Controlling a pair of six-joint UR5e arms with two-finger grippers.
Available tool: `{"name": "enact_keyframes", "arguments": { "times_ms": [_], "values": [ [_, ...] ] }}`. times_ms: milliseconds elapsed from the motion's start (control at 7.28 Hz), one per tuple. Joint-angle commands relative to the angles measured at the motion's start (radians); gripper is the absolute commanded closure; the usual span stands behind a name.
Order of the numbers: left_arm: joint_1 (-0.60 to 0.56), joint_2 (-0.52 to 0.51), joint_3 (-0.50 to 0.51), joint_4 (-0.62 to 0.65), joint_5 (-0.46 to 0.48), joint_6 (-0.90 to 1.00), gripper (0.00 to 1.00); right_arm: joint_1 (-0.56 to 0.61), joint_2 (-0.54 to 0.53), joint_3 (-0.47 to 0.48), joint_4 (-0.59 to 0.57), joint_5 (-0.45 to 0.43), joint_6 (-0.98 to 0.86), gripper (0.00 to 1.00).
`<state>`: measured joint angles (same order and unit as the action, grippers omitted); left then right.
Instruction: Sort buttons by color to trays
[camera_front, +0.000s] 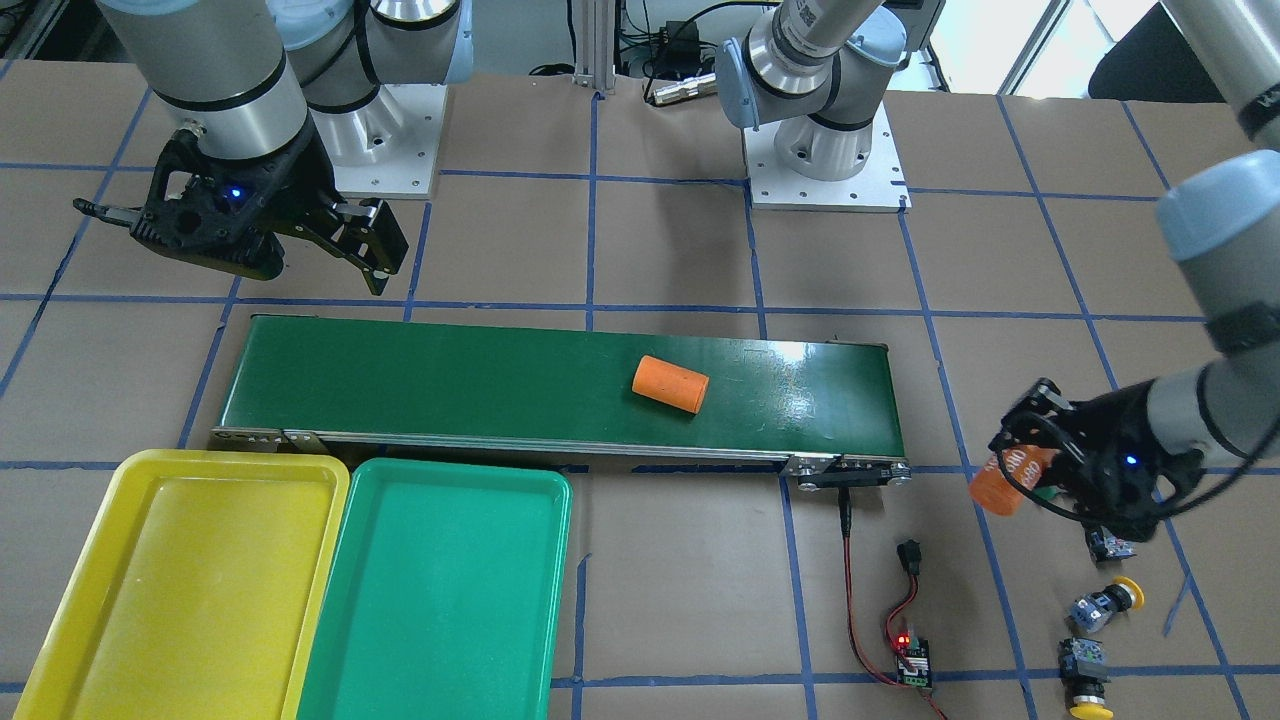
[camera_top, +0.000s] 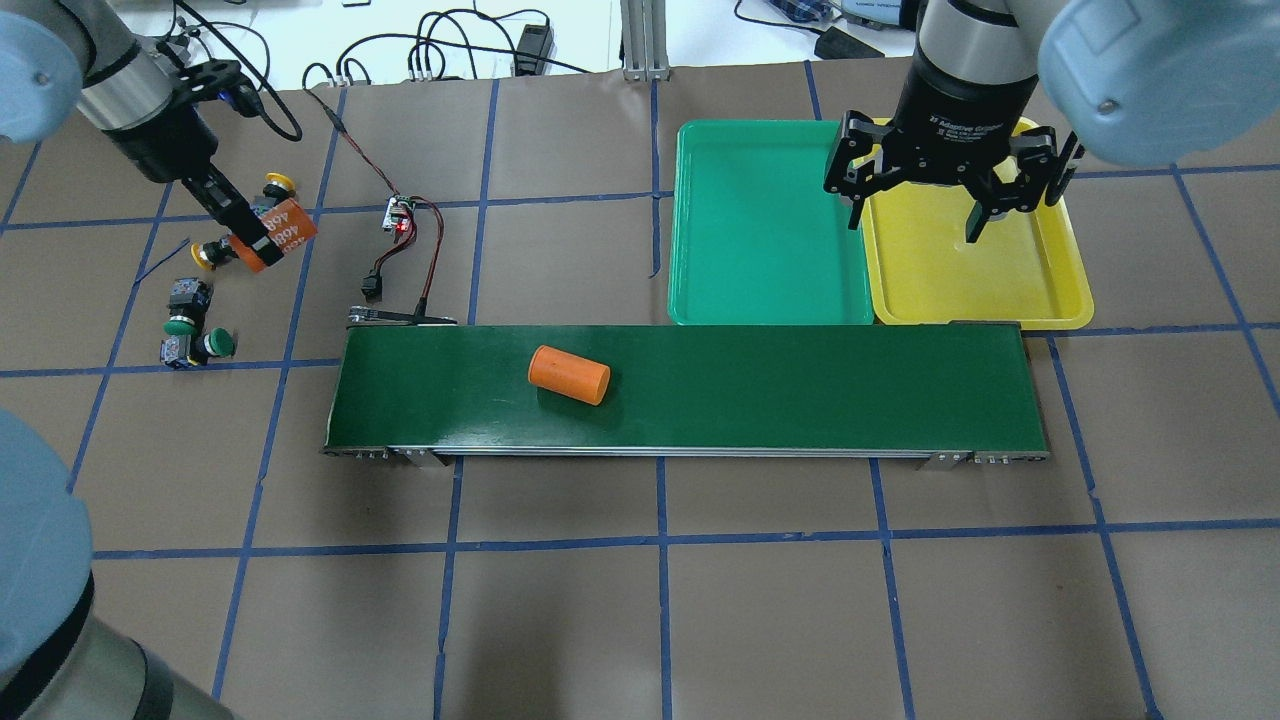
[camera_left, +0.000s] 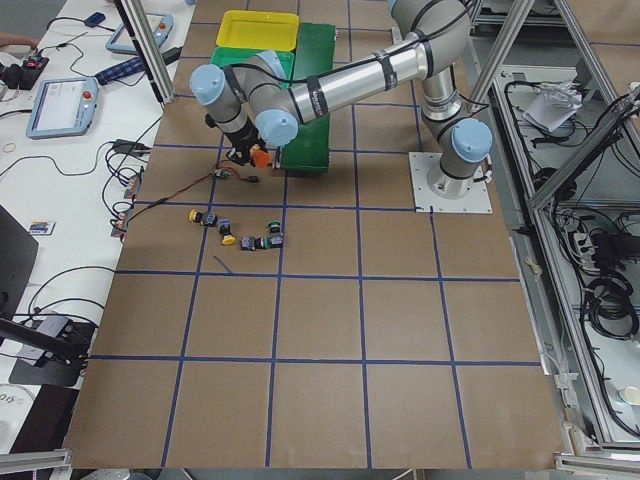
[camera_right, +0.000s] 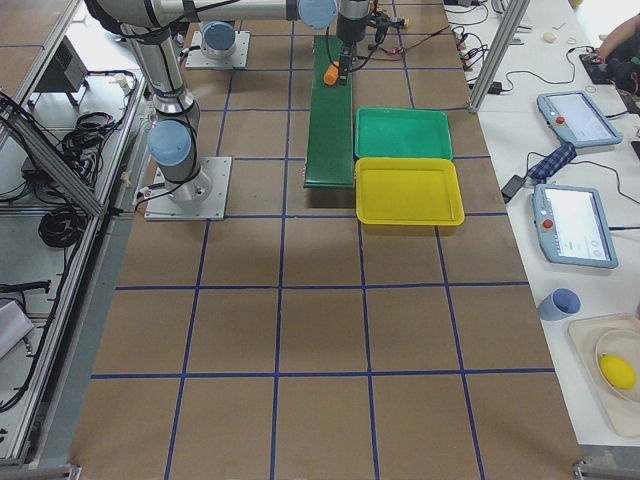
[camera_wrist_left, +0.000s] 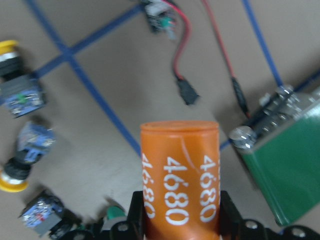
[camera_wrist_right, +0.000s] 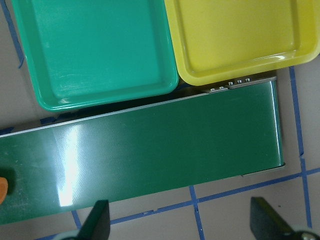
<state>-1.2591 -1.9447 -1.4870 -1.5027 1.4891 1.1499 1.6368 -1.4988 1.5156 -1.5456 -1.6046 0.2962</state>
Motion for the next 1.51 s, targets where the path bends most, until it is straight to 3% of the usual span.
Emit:
{"name": "enact_keyframes", "arguments": {
  "times_ms": [0,137,275,687,824,961,1099,1373],
  "values": [
    [-0.055,0.169,-0.358,0.295,-0.004,0.031,1.0,0.0,0.0,0.0,-0.001,0.0,0.001,0.0],
    [-0.101,0.187,-0.46,0.476,-0.053,0.112,1.0,0.0,0.0,0.0,-0.001,0.0,0.0,0.0],
    [-0.106,0.202,-0.504,0.513,-0.097,0.122,1.0,0.0,0.0,0.0,-0.001,0.0,0.0,0.0],
    [-0.123,0.265,-0.61,0.525,-0.101,0.078,0.99,0.0,0.0,0.0,-0.001,0.0,0.0,0.0],
    [-0.123,0.279,-0.624,0.539,-0.104,0.054,0.83,0.0,0.0,0.0,-0.001,0.0,0.0,0.0],
    [-0.125,0.282,-0.63,0.539,-0.105,0.036,0.48,0.0,0.0,0.0,0.001,0.0,0.0,0.0],
    [-0.123,0.285,-0.645,0.541,-0.145,-0.066,0.01,0.0,0.0,0.0,-0.001,0.0,0.0,0.0],
    [-0.106,0.294,-0.594,0.542,-0.142,-0.13,0.0,0.0,0.0,0.0,-0.001,0.0,0.0,0.0]
  ]
}}
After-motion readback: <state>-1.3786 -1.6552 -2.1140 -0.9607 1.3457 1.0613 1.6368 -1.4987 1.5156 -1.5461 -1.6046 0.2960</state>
